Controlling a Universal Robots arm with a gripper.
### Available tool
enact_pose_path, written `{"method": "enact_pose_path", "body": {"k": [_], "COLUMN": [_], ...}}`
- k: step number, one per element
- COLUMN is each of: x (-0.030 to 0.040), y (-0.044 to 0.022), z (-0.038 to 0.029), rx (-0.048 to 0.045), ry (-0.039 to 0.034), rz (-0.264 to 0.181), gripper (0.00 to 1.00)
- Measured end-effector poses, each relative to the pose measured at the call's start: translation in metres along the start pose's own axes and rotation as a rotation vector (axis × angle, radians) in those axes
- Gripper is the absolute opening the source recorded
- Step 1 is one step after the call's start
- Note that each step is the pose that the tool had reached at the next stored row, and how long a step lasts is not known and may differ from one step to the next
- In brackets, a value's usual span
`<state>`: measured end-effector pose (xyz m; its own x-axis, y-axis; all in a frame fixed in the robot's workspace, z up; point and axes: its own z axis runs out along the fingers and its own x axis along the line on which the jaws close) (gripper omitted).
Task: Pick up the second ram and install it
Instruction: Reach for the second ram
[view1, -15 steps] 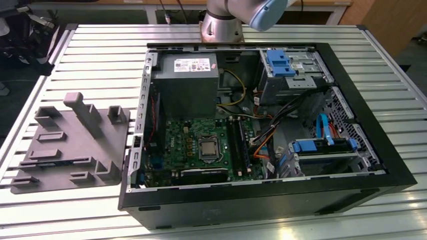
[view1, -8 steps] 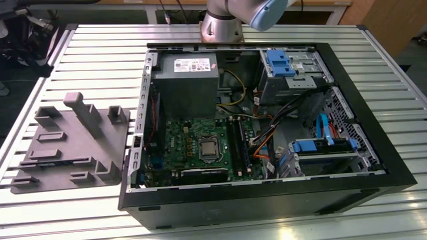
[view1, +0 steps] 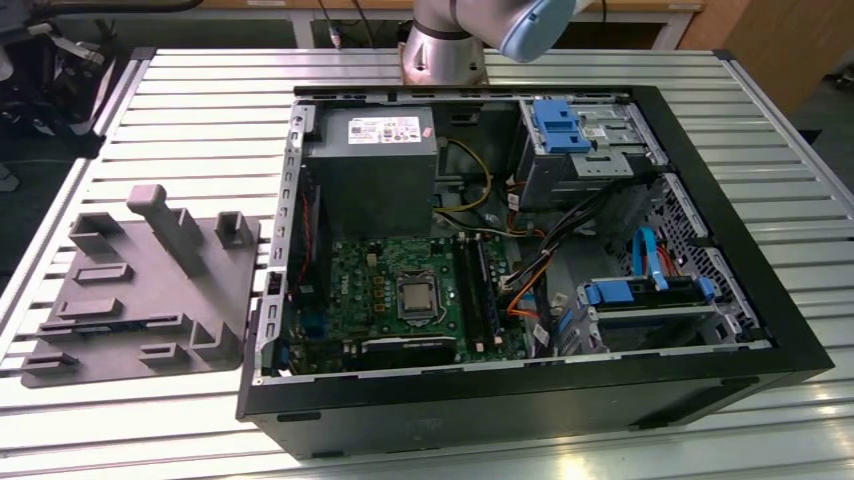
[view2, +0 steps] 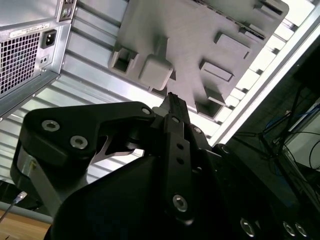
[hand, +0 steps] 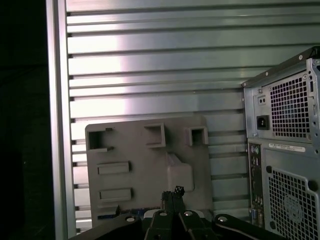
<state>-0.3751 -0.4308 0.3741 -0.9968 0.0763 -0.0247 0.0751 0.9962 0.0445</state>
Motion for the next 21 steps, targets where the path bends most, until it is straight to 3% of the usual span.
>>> {"method": "enact_pose_path", "body": {"k": [21], "x": [0.0017], "y": [-0.0089], "z": [0.0026], "rx": [0.0], "ry": [0.0], "rz": [0.0], "gripper": [0.11]}}
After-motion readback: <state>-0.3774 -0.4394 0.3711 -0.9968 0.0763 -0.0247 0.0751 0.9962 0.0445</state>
